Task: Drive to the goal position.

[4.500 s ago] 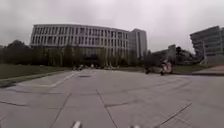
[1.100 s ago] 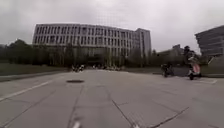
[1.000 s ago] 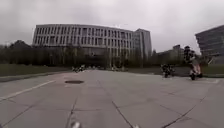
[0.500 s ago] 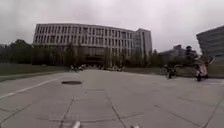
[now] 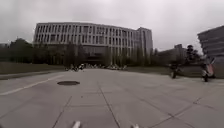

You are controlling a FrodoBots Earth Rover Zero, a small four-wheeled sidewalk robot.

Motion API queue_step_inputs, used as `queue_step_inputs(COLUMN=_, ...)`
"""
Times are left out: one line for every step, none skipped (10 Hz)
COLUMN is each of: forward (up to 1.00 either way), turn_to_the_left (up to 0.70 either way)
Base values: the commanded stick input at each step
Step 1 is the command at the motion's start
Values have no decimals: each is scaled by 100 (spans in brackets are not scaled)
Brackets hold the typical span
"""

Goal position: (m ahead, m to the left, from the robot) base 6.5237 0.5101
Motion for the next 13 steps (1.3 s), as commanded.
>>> queue_step_inputs(forward=70, turn_to_the_left=0)
queue_step_inputs(forward=70, turn_to_the_left=0)
queue_step_inputs(forward=70, turn_to_the_left=0)
queue_step_inputs(forward=70, turn_to_the_left=0)
queue_step_inputs(forward=70, turn_to_the_left=0)
queue_step_inputs(forward=70, turn_to_the_left=0)
queue_step_inputs(forward=70, turn_to_the_left=0)
queue_step_inputs(forward=70, turn_to_the_left=0)
queue_step_inputs(forward=70, turn_to_the_left=0)
queue_step_inputs(forward=70, turn_to_the_left=0)
queue_step_inputs(forward=70, turn_to_the_left=0)
queue_step_inputs(forward=70, turn_to_the_left=0)
queue_step_inputs(forward=70, turn_to_the_left=0)
